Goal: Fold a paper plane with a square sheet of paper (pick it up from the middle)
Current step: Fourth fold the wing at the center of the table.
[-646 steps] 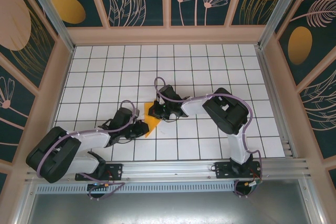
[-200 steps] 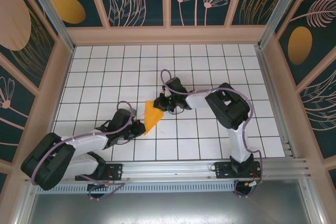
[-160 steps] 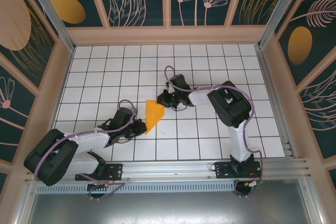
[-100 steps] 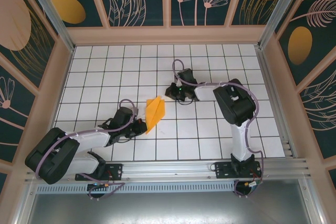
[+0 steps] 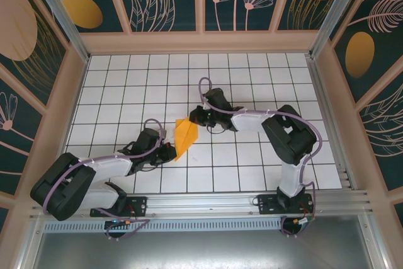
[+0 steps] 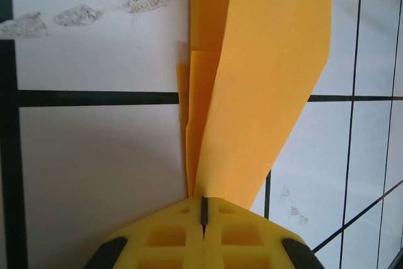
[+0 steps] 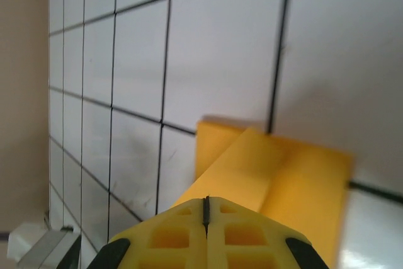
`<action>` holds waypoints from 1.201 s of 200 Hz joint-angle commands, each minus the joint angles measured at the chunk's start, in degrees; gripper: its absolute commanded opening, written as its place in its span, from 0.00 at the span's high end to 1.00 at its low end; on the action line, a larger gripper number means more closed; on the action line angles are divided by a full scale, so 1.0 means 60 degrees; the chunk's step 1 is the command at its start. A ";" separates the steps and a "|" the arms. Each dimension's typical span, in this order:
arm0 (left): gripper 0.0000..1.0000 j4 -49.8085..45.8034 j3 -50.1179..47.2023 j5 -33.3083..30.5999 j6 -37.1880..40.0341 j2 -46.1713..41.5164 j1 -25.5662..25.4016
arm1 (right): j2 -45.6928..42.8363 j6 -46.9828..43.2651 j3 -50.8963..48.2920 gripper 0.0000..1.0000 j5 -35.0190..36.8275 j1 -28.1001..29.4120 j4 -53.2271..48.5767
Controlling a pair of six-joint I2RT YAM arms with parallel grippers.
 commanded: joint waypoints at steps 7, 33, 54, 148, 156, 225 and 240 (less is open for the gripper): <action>1.00 -0.1696 -0.0329 -0.0145 0.0306 0.0532 -0.0039 | 0.0341 0.0234 0.0283 0.98 -0.0196 0.0444 0.0431; 1.00 -0.1652 -0.0318 -0.0173 0.0295 0.0595 -0.0050 | 0.0823 0.0232 0.0418 0.98 -0.0758 0.0513 0.0540; 1.00 -0.1598 -0.0332 -0.0162 0.0292 0.0677 -0.0050 | 0.1255 0.0153 0.0575 0.98 -0.0794 0.0471 0.0261; 1.00 -0.1709 -0.0239 -0.0356 0.0343 0.0327 -0.0050 | 0.1911 0.0834 -0.0033 0.98 0.0200 0.0390 0.0079; 1.00 -0.1845 -0.0236 -0.0498 0.0267 -0.0039 -0.0050 | 0.1891 0.1052 -0.0139 0.98 0.0292 0.0418 0.0099; 0.88 -0.3388 0.1003 -0.1710 0.0020 -0.4045 -0.0049 | 0.1680 0.2310 -0.0590 0.98 0.1448 0.0854 -0.0024; 0.87 -0.3086 0.0979 -0.1870 -0.0154 -0.4205 -0.0038 | 0.1646 0.2670 -0.0669 0.98 0.1791 0.0968 -0.0094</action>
